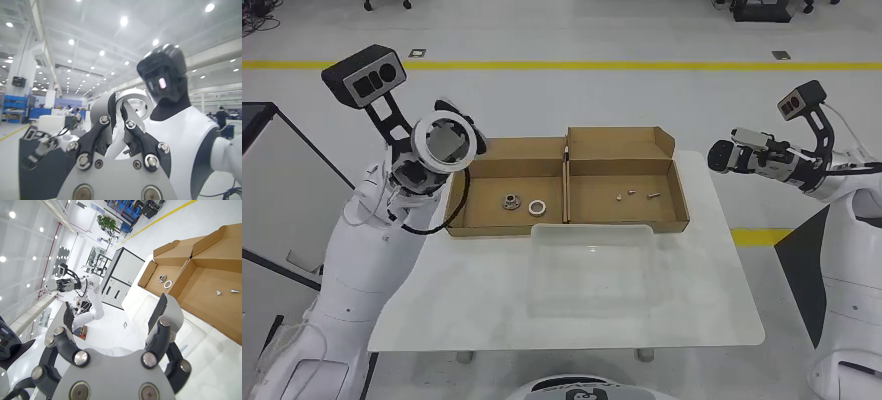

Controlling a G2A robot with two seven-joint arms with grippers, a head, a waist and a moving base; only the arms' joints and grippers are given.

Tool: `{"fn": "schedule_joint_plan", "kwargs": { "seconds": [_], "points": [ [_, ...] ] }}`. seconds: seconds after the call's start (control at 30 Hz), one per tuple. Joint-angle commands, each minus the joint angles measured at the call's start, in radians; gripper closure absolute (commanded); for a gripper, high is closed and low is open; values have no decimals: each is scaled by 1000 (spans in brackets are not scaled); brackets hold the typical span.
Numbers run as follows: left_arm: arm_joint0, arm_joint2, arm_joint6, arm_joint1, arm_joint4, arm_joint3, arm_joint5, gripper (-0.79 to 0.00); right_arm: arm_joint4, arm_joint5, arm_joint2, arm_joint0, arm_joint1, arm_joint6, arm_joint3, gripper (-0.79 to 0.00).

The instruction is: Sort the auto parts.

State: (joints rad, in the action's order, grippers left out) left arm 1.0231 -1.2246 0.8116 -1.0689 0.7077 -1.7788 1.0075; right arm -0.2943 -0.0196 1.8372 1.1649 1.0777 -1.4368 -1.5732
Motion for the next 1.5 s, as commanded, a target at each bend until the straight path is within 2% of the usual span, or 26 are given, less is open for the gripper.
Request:
{"fn": "schedule_joint_plan", "kwargs": {
  "seconds": [0.0, 0.17, 0.27, 0.37, 0.47, 0.57, 0.63, 0.77, 0.97, 1.17, 1.3, 1.47],
  "points": [
    [5, -9, -16, -2, -89, -1, -1, 0, 0, 0, 0, 0, 0, 0, 0, -785],
    [13, -28, -59, -7, -233, -16, -13, 0, 0, 0, 0, 0, 0, 0, 0, -785],
    [24, -16, -105, -13, -232, -33, -11, 0, 0, 0, 0, 0, 0, 0, 0, -785],
    [29, 26, -139, -19, -110, -59, 5, 0, 0, 0, 0, 0, 0, 0, 0, -785],
    [19, 59, -117, -24, 56, -80, 5, 0, 0, 0, 0, 0, 0, 0, 0, -785],
    [10, 71, -53, -28, 202, -82, 5, 0, 0, 0, 0, 0, 0, 0, 0, -785],
    [2, 60, -1, -29, 235, -65, 2, 0, 0, 0, 0, 0, 0, 0, 0, -785],
    [0, 40, 11, -27, 170, -43, -10, 0, 0, 0, 0, 0, 0, 0, 0, -785],
    [6, 5, 14, -24, -30, -12, -13, 0, 0, 0, 0, 0, 0, 0, 0, -785],
    [17, -17, -6, -25, -165, -12, -16, 0, 0, 0, 0, 0, 0, 0, 0, -785],
    [30, 1, -55, -31, -129, -28, -13, 0, 0, 0, 0, 0, 0, 0, 0, -785],
    [26, 40, -51, -35, 60, -49, 5, 0, 0, 0, 0, 0, 0, 0, 0, -785]
  ]
}}
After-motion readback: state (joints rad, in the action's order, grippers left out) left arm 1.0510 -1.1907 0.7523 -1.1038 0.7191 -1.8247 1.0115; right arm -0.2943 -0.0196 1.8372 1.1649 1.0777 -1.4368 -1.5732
